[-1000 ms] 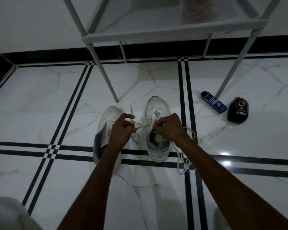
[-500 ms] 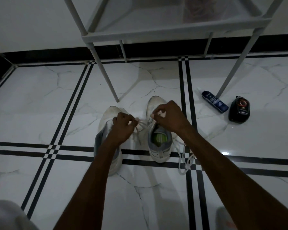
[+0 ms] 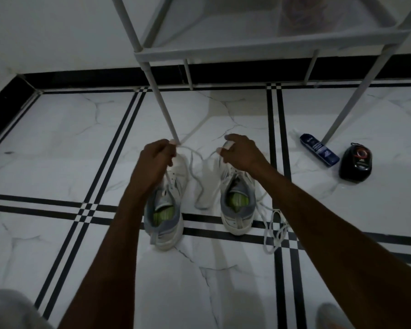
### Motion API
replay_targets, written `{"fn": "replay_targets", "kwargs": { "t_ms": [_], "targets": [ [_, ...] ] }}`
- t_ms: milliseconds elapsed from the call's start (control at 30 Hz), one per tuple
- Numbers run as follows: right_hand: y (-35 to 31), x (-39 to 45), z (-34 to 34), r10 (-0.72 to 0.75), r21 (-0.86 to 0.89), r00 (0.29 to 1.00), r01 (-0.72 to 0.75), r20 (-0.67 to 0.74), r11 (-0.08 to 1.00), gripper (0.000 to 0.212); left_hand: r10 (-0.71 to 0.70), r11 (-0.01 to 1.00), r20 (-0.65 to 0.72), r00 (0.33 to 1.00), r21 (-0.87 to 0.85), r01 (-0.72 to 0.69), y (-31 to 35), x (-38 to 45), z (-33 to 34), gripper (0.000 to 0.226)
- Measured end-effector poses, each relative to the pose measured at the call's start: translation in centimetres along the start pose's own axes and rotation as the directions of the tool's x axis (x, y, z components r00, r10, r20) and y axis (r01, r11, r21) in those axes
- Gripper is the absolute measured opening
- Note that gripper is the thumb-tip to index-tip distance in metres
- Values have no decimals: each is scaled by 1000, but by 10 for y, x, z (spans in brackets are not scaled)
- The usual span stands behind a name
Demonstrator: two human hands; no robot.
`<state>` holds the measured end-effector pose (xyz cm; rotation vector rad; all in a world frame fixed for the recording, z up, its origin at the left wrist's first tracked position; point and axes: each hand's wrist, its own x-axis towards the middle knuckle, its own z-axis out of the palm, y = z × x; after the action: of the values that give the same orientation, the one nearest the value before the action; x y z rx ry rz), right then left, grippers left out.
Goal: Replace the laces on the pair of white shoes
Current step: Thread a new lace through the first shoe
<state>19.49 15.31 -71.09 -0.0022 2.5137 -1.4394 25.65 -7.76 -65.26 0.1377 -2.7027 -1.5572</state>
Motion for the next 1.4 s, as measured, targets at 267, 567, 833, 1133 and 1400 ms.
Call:
{"fn": "replay_targets", "kwargs": {
  "t_ms": [267,567,833,1133,1400],
  "targets": [
    [-39,-23,3,-97,16,904,100,416,995,17,-54,979,83,995,201,37,7,-10,28,42],
    [-26,-12,2,-204,-7,931,216,304,976,43,-58,977,67,996,207,43,6,-8,23,41],
    [-23,-13,12,-168,-87,971,185,171,979,15,5,957,60,998,290,-22,-6,-6,23,34],
    [-14,-24,26,-174,-185,966,210,191,960,17,-107,985,-238,965,-158,71,-7,-6,33,33],
    [33,-49,-31,-18,-84,997,11,-81,996,28,-15,925,-62,998,-379,-9,25,-8,77,33]
  ]
}}
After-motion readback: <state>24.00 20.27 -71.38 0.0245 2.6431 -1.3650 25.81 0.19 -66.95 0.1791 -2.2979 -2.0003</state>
